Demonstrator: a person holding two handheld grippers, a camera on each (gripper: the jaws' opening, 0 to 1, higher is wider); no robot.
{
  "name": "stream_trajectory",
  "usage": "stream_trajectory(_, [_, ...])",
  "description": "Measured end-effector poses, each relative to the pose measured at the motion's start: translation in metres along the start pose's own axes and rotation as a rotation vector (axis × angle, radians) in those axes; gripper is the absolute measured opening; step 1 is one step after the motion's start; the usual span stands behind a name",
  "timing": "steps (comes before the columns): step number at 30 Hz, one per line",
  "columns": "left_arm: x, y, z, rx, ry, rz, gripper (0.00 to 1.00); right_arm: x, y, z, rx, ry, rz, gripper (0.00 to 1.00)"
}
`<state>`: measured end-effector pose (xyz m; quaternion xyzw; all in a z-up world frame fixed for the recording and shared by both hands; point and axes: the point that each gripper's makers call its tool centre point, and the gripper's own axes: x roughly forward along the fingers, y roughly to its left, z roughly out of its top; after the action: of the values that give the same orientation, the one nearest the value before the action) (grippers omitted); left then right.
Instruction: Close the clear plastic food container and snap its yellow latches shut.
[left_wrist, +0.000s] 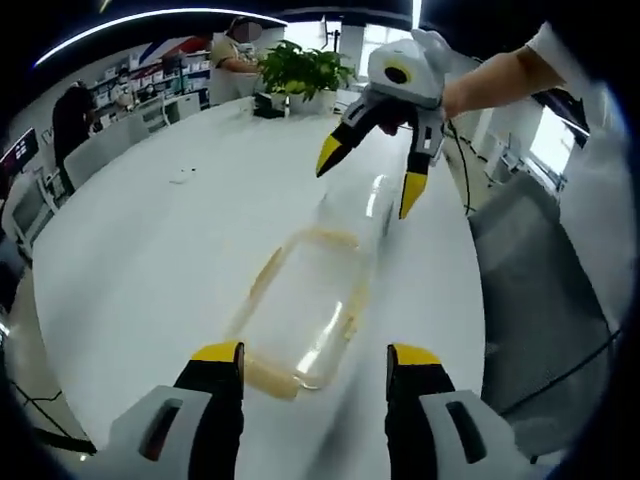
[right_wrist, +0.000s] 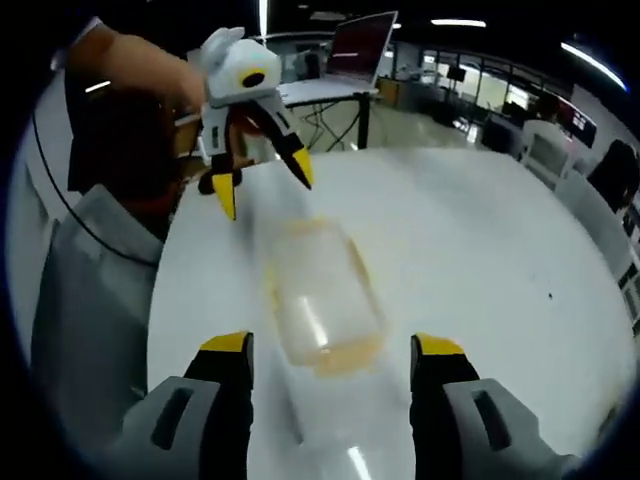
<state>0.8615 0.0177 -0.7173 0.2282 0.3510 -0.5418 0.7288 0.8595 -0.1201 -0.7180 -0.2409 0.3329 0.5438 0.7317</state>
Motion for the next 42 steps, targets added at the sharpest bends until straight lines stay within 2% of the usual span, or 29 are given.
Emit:
stream_trajectory(8, [0.012,0.013,-0.009,0.045,0.042,-0.061,0.53,0.016,-0.003,-0.012,-0.052,0.062,0.059,0.59])
stream_trajectory(13, [0.020,0.017,-0.020,0.110,0.097,-0.098,0.53,0.022,-0.002,-0.019,-0.083,0.095,0.094,0.57])
stream_trajectory(20, [0.028,0.021,-0.028,0.171,0.118,-0.141,0.50,0.033,-0.006,-0.027,-0.107,0.131,0.124,0.56])
stream_trajectory(25, [0.034,0.023,-0.035,0.216,0.146,-0.153,0.49,0.038,-0.010,-0.031,-0.140,0.155,0.129,0.55])
stream_trajectory(36, [0.038,0.029,-0.044,0.248,0.161,-0.163,0.46,0.049,-0.013,-0.040,-0.192,0.209,0.138,0.51])
stream_trajectory(42, [0.041,0.030,-0.046,0.260,0.171,-0.164,0.45,0.051,-0.013,-0.043,-0.191,0.220,0.135,0.48])
